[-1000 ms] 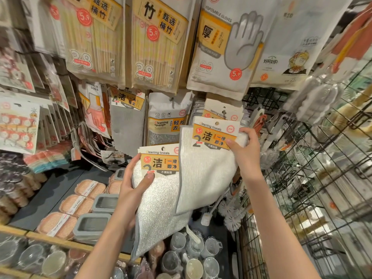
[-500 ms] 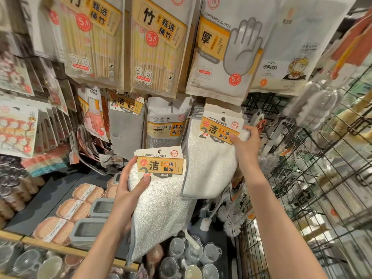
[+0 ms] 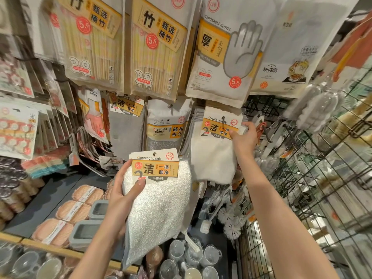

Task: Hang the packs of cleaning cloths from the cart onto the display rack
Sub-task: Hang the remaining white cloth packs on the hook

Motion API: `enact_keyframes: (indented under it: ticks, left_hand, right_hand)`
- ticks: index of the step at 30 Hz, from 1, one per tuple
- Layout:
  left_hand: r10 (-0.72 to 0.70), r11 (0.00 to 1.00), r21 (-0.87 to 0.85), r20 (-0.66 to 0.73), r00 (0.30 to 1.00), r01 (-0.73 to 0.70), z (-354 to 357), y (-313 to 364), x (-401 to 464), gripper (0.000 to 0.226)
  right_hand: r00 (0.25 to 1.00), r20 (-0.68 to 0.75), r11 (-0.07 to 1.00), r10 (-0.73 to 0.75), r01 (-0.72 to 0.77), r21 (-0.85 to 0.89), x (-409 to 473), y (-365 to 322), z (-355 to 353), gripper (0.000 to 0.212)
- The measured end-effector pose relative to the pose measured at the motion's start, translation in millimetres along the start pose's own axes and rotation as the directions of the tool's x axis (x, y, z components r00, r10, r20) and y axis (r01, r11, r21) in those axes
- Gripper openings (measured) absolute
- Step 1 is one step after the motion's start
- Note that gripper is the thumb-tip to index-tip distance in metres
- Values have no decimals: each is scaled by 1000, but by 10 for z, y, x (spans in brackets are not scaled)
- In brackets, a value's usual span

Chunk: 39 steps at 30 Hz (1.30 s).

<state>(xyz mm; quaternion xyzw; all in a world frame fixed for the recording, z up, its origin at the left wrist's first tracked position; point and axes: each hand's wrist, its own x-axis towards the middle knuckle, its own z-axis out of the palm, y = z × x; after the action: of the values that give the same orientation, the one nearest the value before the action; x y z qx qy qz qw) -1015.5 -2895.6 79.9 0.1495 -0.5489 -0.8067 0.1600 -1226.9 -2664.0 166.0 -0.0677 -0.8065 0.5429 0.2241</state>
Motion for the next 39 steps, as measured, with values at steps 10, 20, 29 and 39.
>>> enact_keyframes:
  ticks: [10,20,29,39]
  left_hand:
    - [13,1000,-11,5,1000,-13,48,48,-45,53]
    - [9,1000,-5,10,1000,-9,45,97,-112,52]
    - [-55,994,-92,32,998,58,75,74,-166,56]
    - [-37,988,-145,53,998,45,107,66,-227,58]
  right_hand:
    - [1000,-6,999,-18,18,-35,-76,14,-44,41]
    - [990,-48,987,-131,126,-101,-444,30,-220,57]
    - [939,333,994,-85,58,92,-1212,-9,1,38]
    - [817,564,992,-122,88,88,-1591,-13,133,52]
